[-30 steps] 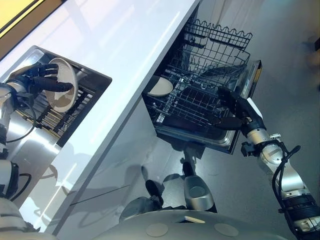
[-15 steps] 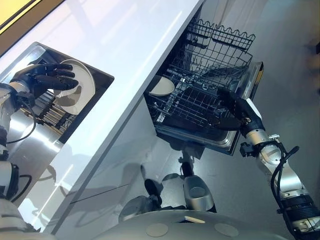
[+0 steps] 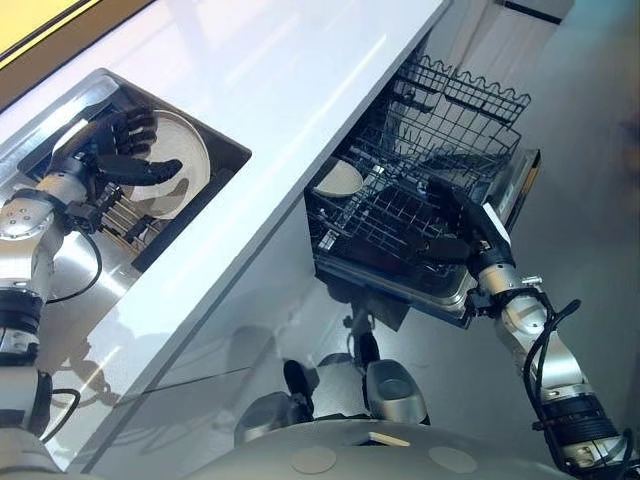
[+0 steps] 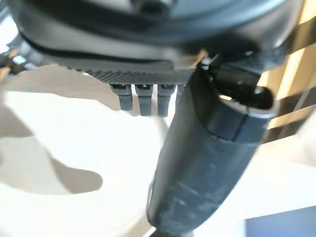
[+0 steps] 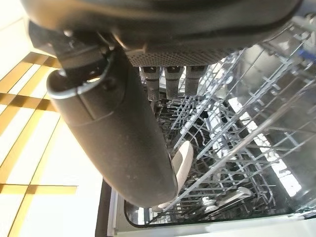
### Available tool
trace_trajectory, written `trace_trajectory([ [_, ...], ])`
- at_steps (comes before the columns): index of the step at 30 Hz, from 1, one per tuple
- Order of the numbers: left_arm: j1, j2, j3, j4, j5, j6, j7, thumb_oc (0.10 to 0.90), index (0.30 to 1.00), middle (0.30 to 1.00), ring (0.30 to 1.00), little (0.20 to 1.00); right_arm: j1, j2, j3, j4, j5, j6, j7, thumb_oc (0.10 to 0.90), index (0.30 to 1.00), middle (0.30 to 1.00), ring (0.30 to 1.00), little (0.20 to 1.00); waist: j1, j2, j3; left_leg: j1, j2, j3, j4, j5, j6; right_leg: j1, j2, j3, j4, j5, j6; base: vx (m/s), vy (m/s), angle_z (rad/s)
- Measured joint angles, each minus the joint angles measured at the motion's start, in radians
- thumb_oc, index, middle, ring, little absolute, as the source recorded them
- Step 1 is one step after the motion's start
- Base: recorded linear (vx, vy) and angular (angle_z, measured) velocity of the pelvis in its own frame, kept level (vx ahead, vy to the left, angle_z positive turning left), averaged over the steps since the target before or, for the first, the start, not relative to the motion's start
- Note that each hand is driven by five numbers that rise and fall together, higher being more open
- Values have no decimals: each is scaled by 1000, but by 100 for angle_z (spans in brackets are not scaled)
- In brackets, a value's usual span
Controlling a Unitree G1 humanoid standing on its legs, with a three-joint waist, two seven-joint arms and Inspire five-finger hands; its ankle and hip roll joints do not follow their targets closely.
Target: Pick up plates and place into dishwasher.
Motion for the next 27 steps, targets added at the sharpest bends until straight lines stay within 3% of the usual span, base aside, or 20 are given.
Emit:
trace_trajectory([
  [7, 48, 0, 90, -76, 52, -57, 138, 800, 900, 900, 900, 900, 0, 17, 0, 2, 1, 0, -1, 800, 900, 900, 900, 900, 22, -6, -12, 3, 0, -17, 0, 0, 0, 17, -2, -13, -11, 0, 0, 23, -6, 8],
  [13, 62, -3, 88, -76, 53, -57, 147, 800, 900, 900, 900, 900, 0, 17, 0, 32, 1, 0, 4, 800, 900, 900, 900, 900, 25, -7, -14, 2, -2, -18, 0, -2, -7, 17, -4, -21, -10, 0, 0, 63, 30, 2],
  [22, 41, -2, 54, 14, 160, -53, 151, 800, 900, 900, 900, 900, 6, 10, 1, 52, 2, 0, 11, 800, 900, 900, 900, 900, -13, -5, -18, 9, -4, -3, 0, -2, -7, 13, -4, -6, -5, 0, 0, 81, 73, -6],
  [27, -3, -2, -13, 124, 176, -8, 141, 800, 900, 900, 900, 900, 8, 1, 5, 57, 3, 1, 19, 800, 900, 900, 900, 900, -27, -5, -20, 4, -3, 19, 16, -11, -4, -9, -4, 5, 24, 0, 0, 81, 80, -12],
])
